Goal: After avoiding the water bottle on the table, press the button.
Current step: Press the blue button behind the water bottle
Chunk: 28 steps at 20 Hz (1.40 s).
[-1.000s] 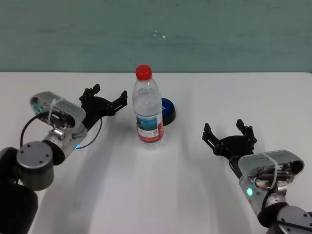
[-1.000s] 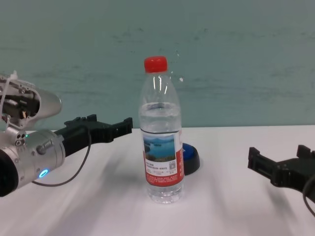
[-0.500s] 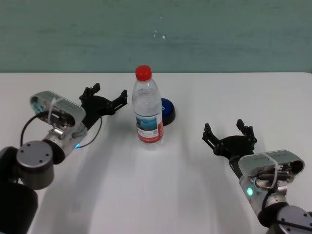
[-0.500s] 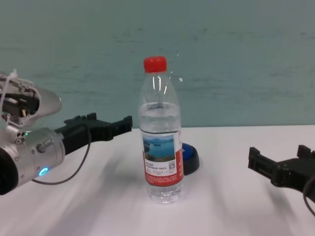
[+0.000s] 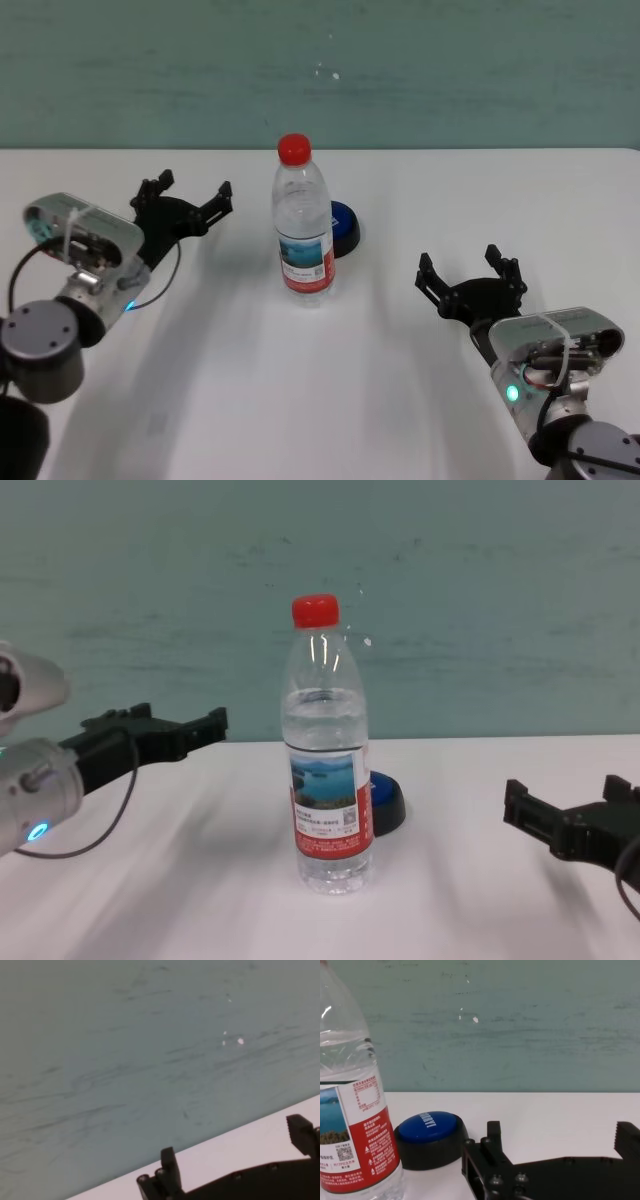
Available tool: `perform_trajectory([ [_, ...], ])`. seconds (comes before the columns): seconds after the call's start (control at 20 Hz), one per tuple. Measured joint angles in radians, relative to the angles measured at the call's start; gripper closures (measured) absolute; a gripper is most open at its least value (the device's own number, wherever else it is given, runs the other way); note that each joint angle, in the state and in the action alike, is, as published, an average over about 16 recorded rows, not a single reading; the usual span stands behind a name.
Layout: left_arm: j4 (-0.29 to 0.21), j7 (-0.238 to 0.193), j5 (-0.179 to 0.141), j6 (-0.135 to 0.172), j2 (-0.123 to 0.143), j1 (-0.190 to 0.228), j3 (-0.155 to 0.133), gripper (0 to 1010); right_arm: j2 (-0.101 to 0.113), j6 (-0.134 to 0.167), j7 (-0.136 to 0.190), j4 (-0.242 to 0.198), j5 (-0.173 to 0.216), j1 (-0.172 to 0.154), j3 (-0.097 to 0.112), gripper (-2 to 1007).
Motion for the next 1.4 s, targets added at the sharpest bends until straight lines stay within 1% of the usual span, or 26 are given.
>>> perform_trajectory([
  [0.35,-0.093,0.021,-0.013,0.011,0.015,0.078,-0.04,0,0.0,0.0,0.0,0.0,0.0,0.0,0.0,1],
  [0.8,-0.201,0.045,-0.021,0.018,0.022,0.178,-0.086,0,0.0,0.0,0.0,0.0,0.0,0.0,0.0,1],
  [1.05,-0.247,0.054,-0.022,0.018,0.02,0.224,-0.104,0,0.0,0.0,0.0,0.0,0.0,0.0,0.0,1],
  [1.4,-0.293,0.061,-0.021,0.015,0.012,0.273,-0.118,0,0.0,0.0,0.0,0.0,0.0,0.0,0.0,1],
])
